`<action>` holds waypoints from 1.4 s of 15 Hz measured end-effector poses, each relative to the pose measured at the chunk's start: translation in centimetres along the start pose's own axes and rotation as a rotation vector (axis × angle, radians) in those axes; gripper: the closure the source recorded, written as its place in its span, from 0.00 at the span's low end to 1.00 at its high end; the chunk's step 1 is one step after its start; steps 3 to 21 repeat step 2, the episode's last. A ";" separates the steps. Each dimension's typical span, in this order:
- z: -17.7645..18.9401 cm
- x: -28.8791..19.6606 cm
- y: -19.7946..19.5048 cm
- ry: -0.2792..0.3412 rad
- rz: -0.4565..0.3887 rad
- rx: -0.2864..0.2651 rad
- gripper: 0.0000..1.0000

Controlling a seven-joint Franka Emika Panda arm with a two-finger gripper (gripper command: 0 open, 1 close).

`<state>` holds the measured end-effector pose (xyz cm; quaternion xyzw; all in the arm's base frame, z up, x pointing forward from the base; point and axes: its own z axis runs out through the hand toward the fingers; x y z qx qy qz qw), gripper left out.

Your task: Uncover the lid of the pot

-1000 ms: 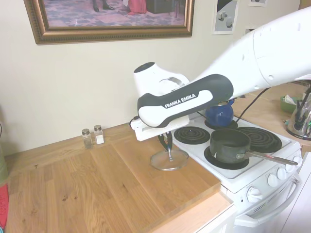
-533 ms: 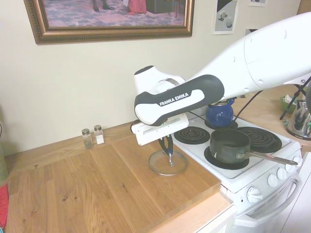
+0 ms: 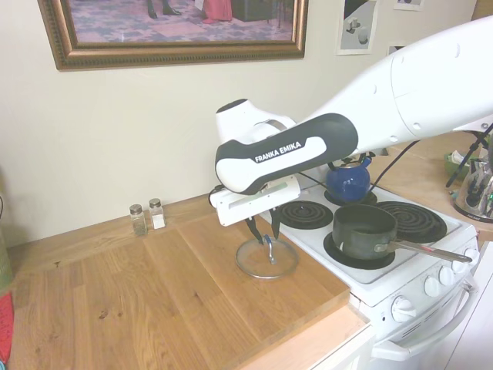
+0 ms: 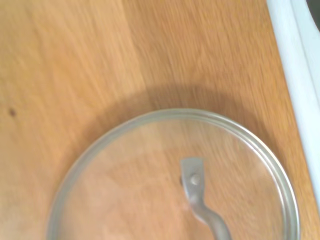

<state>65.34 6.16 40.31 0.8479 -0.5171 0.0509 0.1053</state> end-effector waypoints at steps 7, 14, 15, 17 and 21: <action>-2.4 0.2 0.9 -0.010 -0.013 0.052 0.00; -2.4 0.2 0.9 -0.010 -0.013 0.052 0.00; -2.4 0.2 0.9 -0.010 -0.013 0.052 0.00; -2.4 0.2 0.9 -0.010 -0.013 0.052 0.00; -2.4 0.2 0.9 -0.010 -0.013 0.052 0.00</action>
